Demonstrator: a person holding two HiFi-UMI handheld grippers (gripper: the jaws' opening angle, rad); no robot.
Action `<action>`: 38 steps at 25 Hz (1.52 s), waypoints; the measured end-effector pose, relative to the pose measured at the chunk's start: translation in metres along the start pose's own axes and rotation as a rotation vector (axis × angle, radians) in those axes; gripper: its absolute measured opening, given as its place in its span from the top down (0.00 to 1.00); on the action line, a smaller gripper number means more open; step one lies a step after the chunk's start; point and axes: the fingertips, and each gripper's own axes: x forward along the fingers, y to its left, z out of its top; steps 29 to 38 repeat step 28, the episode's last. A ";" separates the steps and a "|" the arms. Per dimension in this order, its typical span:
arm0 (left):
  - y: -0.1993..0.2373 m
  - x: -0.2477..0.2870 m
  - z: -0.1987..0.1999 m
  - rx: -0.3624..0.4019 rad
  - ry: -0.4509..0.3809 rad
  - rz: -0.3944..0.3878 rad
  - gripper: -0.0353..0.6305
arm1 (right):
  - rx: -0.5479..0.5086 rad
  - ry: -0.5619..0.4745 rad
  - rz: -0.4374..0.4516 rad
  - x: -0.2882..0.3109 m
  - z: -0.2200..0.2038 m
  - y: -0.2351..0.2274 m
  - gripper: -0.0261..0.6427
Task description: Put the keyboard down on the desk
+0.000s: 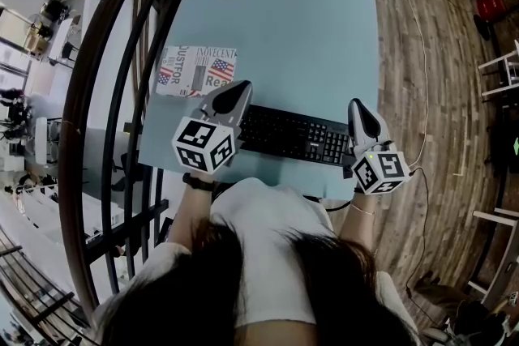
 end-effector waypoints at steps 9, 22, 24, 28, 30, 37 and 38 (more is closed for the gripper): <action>0.003 -0.003 0.000 -0.003 0.001 0.004 0.86 | 0.010 0.010 0.002 0.001 -0.003 0.005 0.96; 0.011 -0.006 -0.003 -0.012 0.008 0.012 0.86 | 0.022 0.022 -0.009 0.001 -0.008 0.004 0.96; 0.013 -0.005 -0.004 -0.013 0.011 0.013 0.86 | 0.024 0.023 -0.012 0.002 -0.009 0.003 0.96; 0.014 -0.003 -0.005 -0.017 0.019 0.014 0.86 | 0.027 0.025 -0.016 0.003 -0.009 0.003 0.96; 0.014 -0.003 -0.005 -0.017 0.019 0.014 0.86 | 0.027 0.025 -0.016 0.003 -0.009 0.003 0.96; 0.014 -0.003 -0.005 -0.017 0.019 0.014 0.86 | 0.027 0.025 -0.016 0.003 -0.009 0.003 0.96; 0.014 -0.003 -0.005 -0.017 0.019 0.014 0.86 | 0.027 0.025 -0.016 0.003 -0.009 0.003 0.96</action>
